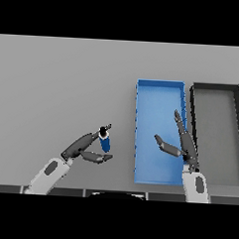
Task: Pick up the blue pipe and place it into the blue bin.
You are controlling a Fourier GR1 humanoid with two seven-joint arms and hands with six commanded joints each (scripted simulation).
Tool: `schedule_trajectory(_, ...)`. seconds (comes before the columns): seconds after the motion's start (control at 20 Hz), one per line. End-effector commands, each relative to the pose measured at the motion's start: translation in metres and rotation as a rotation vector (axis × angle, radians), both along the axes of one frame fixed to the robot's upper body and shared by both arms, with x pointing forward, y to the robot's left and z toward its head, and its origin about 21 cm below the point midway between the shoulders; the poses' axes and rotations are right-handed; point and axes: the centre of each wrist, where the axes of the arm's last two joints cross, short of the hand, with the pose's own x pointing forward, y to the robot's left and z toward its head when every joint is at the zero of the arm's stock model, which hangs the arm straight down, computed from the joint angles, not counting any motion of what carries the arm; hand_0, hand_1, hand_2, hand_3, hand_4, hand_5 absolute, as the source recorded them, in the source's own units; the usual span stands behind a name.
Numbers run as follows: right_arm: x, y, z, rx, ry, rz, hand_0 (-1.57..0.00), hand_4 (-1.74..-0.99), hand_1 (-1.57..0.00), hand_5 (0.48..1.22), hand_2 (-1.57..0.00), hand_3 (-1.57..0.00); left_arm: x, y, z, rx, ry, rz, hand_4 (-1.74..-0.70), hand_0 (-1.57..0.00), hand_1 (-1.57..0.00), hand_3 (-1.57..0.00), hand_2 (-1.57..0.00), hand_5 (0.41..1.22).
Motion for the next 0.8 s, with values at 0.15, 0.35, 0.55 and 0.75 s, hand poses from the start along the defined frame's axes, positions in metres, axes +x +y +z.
schedule_trajectory(0.15,-0.002,0.0,-0.001,-0.002,-0.003,0.01,0.0,-1.198,0.0,0.547,0.0,0.0,0.008,-0.009,-0.014,0.015,-0.035,0.009,-1.1,0.0,0.0,0.0,-0.01,0.506)
schedule_trajectory(0.35,-0.004,-0.003,-0.001,-0.012,-0.009,0.0,0.0,-1.186,0.0,0.554,0.0,0.0,0.015,-0.021,-0.018,-0.093,0.017,0.001,-1.18,0.0,-0.04,-0.11,-0.17,0.601)
schedule_trajectory(0.55,-0.002,-0.004,0.003,-0.006,-0.009,0.0,0.0,-1.191,0.0,0.561,0.0,0.0,0.012,-0.039,-0.017,-0.194,0.055,0.01,-1.38,-0.42,-0.64,-0.78,-0.78,0.872)
schedule_trajectory(0.75,-0.004,-0.002,-0.004,-0.014,0.0,0.0,0.0,-1.179,0.0,0.561,0.0,0.0,0.005,-0.048,-0.019,-0.216,0.02,-0.017,-1.59,-1.1,-1.19,-1.2,-1.25,1.078)
